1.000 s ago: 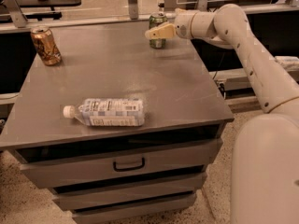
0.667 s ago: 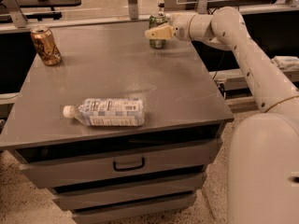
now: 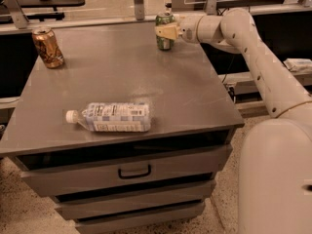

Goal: Move green can near blue plastic bottle

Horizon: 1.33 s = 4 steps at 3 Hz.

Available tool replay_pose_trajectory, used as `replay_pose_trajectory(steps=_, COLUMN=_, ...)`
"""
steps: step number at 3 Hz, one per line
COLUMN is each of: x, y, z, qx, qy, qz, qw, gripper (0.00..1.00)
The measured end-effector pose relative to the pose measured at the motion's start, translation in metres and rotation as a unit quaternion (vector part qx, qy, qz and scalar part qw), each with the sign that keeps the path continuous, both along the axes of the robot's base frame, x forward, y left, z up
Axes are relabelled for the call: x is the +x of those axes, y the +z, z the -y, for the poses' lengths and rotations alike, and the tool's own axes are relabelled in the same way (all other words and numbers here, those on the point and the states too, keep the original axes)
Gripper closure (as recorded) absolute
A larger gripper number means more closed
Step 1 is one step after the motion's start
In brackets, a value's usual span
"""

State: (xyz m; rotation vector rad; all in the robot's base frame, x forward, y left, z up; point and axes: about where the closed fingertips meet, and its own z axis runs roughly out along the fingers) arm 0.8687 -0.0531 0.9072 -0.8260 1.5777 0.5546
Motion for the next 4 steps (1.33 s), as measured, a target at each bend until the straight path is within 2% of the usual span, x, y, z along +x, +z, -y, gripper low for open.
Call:
replay_pose_trajectory(steps=1, x=-0.025, y=0.014, z=0.000, qx=0.000, qy=0.034, qz=0.007, qw=0.9994, gripper=0.87)
replay_pose_trajectory(steps=2, x=-0.071, y=0.030, z=0.002, qx=-0.014, qy=0.087, qz=0.017, qw=0.9959, gripper=1.00)
replay_pose_trajectory(steps=3, x=-0.124, y=0.037, z=0.002, qx=-0.023, qy=0.150, qz=0.021, qw=0.9883, gripper=1.00)
replay_pose_trajectory(steps=4, x=-0.176, y=0.038, z=-0.001, qx=-0.018, qy=0.206, qz=0.022, qw=0.9781, gripper=1.00)
